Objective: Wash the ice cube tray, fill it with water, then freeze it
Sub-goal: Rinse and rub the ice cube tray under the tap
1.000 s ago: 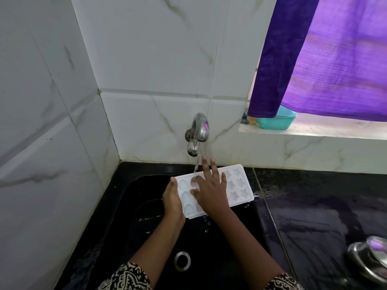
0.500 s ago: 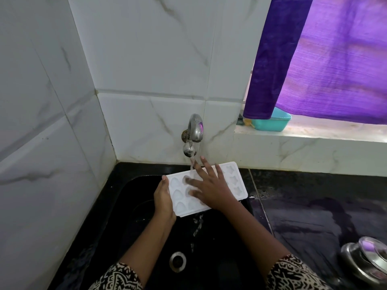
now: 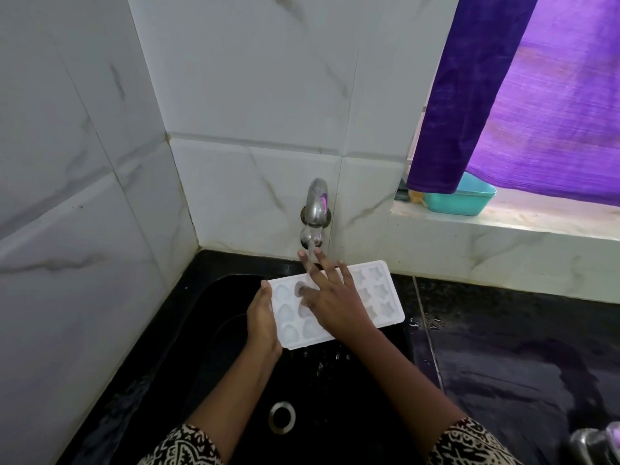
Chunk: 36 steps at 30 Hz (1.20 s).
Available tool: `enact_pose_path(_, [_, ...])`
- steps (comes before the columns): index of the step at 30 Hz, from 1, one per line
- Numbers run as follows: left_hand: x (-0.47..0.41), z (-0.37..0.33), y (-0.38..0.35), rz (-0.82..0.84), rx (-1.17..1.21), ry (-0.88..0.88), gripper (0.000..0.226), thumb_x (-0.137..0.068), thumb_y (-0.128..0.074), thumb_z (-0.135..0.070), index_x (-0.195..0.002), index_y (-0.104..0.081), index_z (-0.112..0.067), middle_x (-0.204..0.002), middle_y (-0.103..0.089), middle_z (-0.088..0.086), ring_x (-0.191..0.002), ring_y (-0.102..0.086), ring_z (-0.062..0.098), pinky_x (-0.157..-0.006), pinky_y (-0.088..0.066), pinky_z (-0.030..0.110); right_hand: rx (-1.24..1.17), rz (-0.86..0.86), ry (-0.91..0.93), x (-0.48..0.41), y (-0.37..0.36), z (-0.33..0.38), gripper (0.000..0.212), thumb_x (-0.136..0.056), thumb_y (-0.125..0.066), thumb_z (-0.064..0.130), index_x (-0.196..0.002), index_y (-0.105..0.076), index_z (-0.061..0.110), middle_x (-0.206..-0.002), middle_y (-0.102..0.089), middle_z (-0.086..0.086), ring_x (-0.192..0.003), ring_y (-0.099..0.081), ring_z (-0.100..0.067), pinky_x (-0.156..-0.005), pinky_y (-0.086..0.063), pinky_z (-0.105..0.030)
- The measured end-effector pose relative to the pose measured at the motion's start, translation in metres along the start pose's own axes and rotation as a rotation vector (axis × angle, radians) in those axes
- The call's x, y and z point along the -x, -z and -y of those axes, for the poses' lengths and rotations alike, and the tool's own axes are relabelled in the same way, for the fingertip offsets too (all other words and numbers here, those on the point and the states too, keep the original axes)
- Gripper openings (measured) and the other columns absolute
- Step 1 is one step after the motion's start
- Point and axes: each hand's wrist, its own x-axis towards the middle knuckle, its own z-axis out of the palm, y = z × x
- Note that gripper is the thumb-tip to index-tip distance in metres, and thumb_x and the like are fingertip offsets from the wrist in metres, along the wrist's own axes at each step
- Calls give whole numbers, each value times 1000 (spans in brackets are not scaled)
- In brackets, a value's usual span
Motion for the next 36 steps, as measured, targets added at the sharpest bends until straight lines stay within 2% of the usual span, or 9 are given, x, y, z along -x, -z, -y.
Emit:
enact_pose_path(3, [0, 5, 3, -34, 0, -28, 57, -100, -41, -50, -128, -58, -2, -124, -63, 26, -115, -59, 46, -102, -42, 64, -37, 23, -17, -1, 2, -2, 13, -78, -71, 38, -71, -69, 28, -155, -26, -4, -143, -7, -25, -108, -25, -55])
enact_pose_path(7, [1, 7, 3, -48, -7, -38, 58, -101, -40, -48, -129, -56, 0, -124, -62, 28, -115, -58, 47, -102, -41, 64, -186, 158, -64, 2, -2, 6, 20, -89, -54, 34, -98, -64, 20, -157, 10, 2, -138, 28, -15, -114, -4, -54])
enact_pose_path(9, [0, 5, 3, -49, -16, -71, 55, -102, -41, -45, -127, -57, 1, -122, -63, 28, -113, -59, 47, -102, -42, 63, -262, 188, -79, 5, -3, 15, 29, -90, -48, 37, -106, -60, 16, -157, 15, 6, -135, 33, -8, -114, 2, -50])
enact_pose_path(16, [2, 10, -2, -24, 5, -43, 59, -101, -42, -47, -131, -55, 1, -128, -59, 29, -119, -56, 47, -106, -39, 62, -191, 183, -169, 2, 1, 2, 44, -96, -30, 52, -101, -66, 25, -158, 9, 5, -139, 26, -11, -115, 4, -51])
enact_pose_path(19, [-3, 7, -3, -52, -16, -93, 54, -101, -43, -45, -126, -58, 0, -121, -63, 27, -113, -59, 46, -102, -43, 61, -220, 190, -128, 7, -7, 14, 47, -95, -29, 54, -110, -60, 21, -155, 16, 9, -139, 28, -9, -114, 3, -51])
enact_pose_path(25, [0, 10, -4, -38, -7, -83, 54, -101, -44, -43, -126, -57, 3, -122, -62, 29, -114, -59, 47, -102, -43, 62, -199, 122, -249, 6, -2, 5, 42, -96, -32, 50, -105, -65, 26, -159, 3, 2, -142, 21, -15, -114, 2, -52])
enact_pose_path(30, [-4, 5, -8, -22, -20, -111, 53, -102, -43, -41, -125, -57, 4, -121, -62, 30, -109, -61, 44, -101, -45, 58, -337, 236, -277, 18, -4, 20, 48, -97, -29, 52, -133, -44, 25, -158, 14, 6, -139, 28, -11, -115, 6, -50])
enact_pose_path(33, [-2, 7, -5, -43, -39, -106, 50, -101, -44, -43, -121, -60, 0, -115, -66, 26, -102, -64, 43, -94, -50, 58, -525, 138, -394, 31, 4, 12, 37, -98, -37, 44, -128, -52, 29, -159, 5, 4, -141, 22, -8, -116, 1, -48])
enact_pose_path(36, [0, 6, -6, -35, -26, -64, 52, -101, -43, -47, -122, -61, -4, -115, -67, 23, -105, -64, 45, -94, -49, 62, -522, 6, -465, 46, 9, 13, 29, -97, -45, 36, -121, -58, 26, -159, -3, 4, -140, 17, -6, -115, -8, -47])
